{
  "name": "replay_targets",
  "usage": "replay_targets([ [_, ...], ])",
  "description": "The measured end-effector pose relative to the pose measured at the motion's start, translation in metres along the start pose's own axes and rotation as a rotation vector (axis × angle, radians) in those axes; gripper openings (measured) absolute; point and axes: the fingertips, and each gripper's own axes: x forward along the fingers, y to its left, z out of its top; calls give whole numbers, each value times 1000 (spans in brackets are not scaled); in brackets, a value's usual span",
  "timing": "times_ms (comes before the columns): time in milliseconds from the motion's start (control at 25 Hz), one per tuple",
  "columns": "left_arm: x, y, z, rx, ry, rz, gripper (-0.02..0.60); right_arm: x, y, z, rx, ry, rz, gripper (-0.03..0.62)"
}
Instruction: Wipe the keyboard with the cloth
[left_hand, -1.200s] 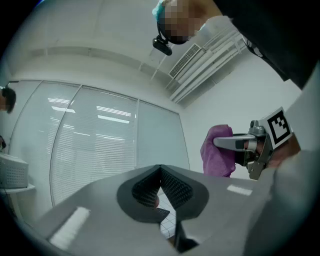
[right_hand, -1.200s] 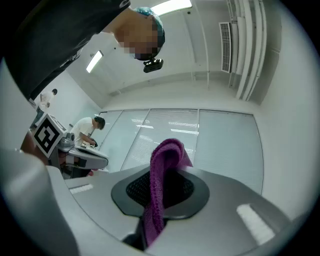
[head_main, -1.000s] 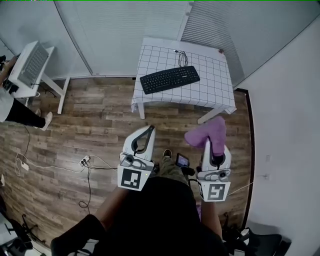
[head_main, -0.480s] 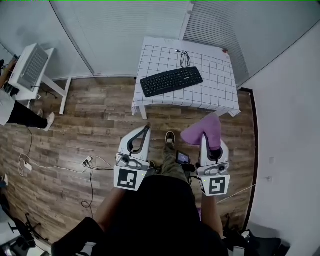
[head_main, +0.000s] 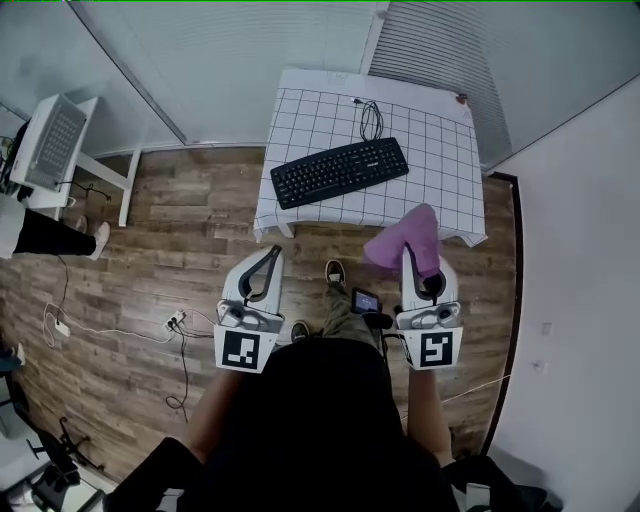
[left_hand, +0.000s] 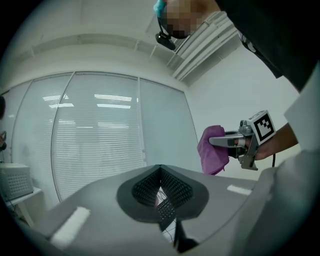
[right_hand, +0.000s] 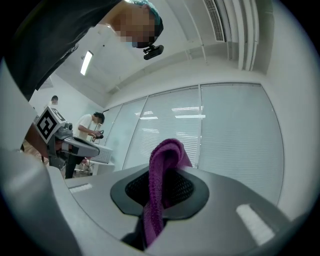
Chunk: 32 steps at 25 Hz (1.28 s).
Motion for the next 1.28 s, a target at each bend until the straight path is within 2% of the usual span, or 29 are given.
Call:
replay_targets([
  [320,90,25,-25,-53,83,38,-2,77,-61,-46,23,55,64,60],
  [480,127,41,-46,-91,132,79,-2,119,-80,-67,-51,59,142,60],
  [600,148,53,-63,-66,135,118,-2,144,-90,-87,-67,83,198,60],
  [800,184,67,-109,-32,173,96,-2,173,-113,-145,-64,212,280,60],
  [880,188,76,-134,-71,208,101,-2,183,-120,-168,-28,242,281,60],
  [960,189,81,-169,-142,263,102,-2,191,-130,-190,0,278,278,60],
  [1120,190,88,-254,-372,376,101,11,201,-149,-226,-35,350,262,60],
  [1200,188,95,-286,-412,422,83,42,207,-146,-244,-77,394,278,60],
  [1280,187,96,-308,-421,472,51,75,214,-139,-260,-101,414,317,60],
])
